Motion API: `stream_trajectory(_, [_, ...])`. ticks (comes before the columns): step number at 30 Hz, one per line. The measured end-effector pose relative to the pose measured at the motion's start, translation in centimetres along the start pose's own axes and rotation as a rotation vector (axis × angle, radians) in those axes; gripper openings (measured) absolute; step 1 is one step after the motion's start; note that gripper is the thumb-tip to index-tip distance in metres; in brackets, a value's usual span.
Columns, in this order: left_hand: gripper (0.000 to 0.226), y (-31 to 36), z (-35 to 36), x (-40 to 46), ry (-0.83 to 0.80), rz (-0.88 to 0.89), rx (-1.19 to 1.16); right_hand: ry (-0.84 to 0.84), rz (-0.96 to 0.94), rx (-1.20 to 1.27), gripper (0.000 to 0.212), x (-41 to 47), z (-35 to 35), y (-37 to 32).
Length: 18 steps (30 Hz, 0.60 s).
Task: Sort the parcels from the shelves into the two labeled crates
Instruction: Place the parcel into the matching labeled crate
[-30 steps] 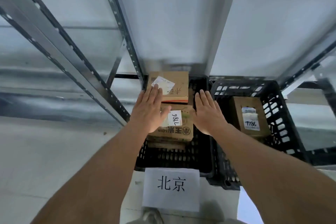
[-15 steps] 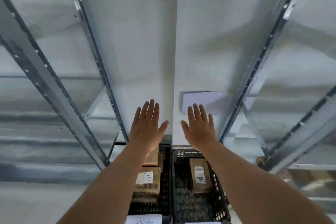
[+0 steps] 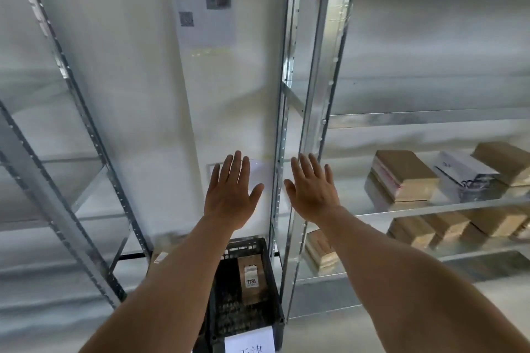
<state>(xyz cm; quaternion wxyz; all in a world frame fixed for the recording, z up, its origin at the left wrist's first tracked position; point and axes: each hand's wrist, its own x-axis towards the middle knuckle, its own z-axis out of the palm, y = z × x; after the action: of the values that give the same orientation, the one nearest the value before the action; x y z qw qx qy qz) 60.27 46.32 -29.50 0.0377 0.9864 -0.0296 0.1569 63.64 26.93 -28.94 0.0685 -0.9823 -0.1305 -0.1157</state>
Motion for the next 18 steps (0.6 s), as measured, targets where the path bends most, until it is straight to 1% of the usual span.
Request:
stream_trajectory(7, [0.070, 13.6, 0.3, 2.1, -0.031, 0.102, 0.026, 0.018, 0.099, 0.021, 0.063, -3.1, -3.0, 13.7])
stream_trajectory(13, [0.071, 25.8, 3.5, 6.9, -0.037, 0.066, 0.030, 0.019, 0.127, 0.029, 0.062, -2.1, -4.0, 26.9])
stream_trajectory(18, [0.070, 34.4, 6.1, 10.9, -0.069, 0.013, 0.016, -0.015, 0.115, 0.022, 0.063, -0.7, -4.5, 36.6])
